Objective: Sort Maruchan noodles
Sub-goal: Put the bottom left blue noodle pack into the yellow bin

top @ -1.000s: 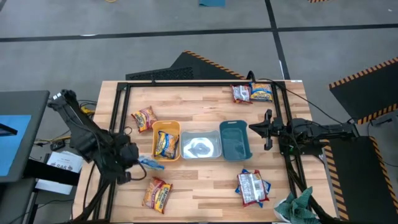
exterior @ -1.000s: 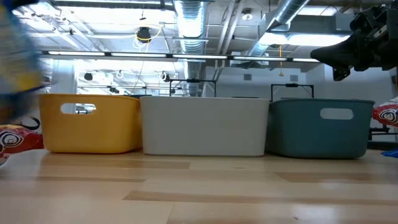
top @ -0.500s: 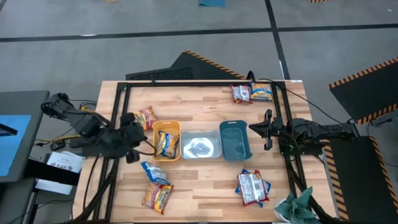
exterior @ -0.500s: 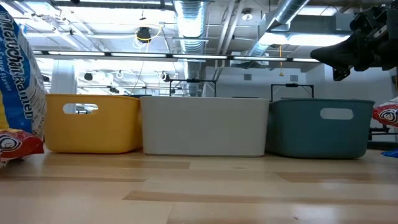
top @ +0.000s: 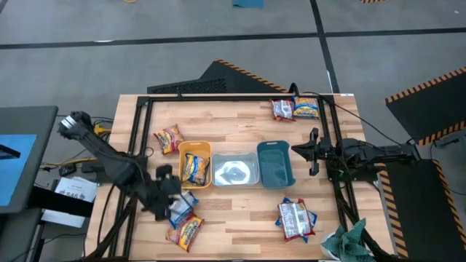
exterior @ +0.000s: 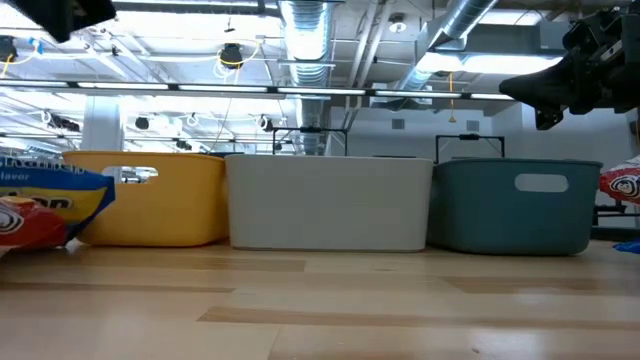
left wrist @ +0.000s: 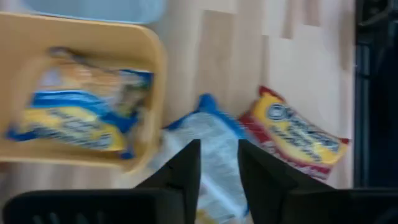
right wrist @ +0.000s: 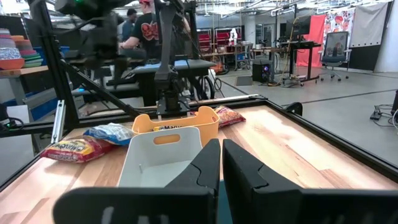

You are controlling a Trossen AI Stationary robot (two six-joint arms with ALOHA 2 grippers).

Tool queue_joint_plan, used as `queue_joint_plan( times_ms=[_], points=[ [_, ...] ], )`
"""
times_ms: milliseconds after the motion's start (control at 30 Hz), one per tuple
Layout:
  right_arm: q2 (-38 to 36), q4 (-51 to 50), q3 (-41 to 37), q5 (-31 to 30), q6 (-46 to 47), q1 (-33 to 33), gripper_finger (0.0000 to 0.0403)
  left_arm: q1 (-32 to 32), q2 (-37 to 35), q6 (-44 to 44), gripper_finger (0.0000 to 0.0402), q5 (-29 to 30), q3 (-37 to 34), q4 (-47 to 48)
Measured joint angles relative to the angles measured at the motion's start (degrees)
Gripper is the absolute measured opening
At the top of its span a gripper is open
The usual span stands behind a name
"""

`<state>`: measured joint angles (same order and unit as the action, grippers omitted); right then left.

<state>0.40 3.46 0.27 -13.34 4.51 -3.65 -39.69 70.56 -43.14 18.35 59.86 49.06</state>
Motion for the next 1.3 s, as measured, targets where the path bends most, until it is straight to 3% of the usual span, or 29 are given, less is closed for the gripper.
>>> queue_joint_plan(
  times_ms=[167,333,467,600,700,900,1133,1300],
  points=[
    [0.00,0.00,0.00,0.00,0.00,-0.01,0.0043,-4.05,7.22,-6.51,0.0153,-1.13,0.00,-2.97],
    [0.00,0.00,0.01,0.02,0.00,-0.01,0.0043,-4.93,12.21,-15.32,0.0195,-1.48,-0.02,3.78],
    [0.00,0.00,0.00,0.02,0.00,0.01,0.0043,-4.61,13.95,-23.04,0.0208,-0.60,-0.08,9.15],
    [0.00,0.00,0.02,0.01,0.00,0.01,0.0043,-3.98,13.21,-29.65,0.0208,1.50,-0.83,8.81],
    [0.00,0.00,0.02,0.00,0.00,0.01,0.0043,-3.32,11.99,-33.63,0.0208,0.66,-3.37,5.03],
    [0.00,0.00,0.01,0.01,0.00,-0.01,0.0043,-3.03,7.92,-38.06,0.0208,-3.77,-12.70,-11.56],
    [0.00,0.00,0.02,0.02,0.00,-0.01,0.0043,-2.88,4.63,-41.69,0.0208,-4.97,-19.42,-13.72],
    [0.00,0.00,0.02,0.00,0.00,0.00,0.0043,-2.35,4.49,-41.35,0.0208,-7.20,-23.78,-22.62]
  ],
)
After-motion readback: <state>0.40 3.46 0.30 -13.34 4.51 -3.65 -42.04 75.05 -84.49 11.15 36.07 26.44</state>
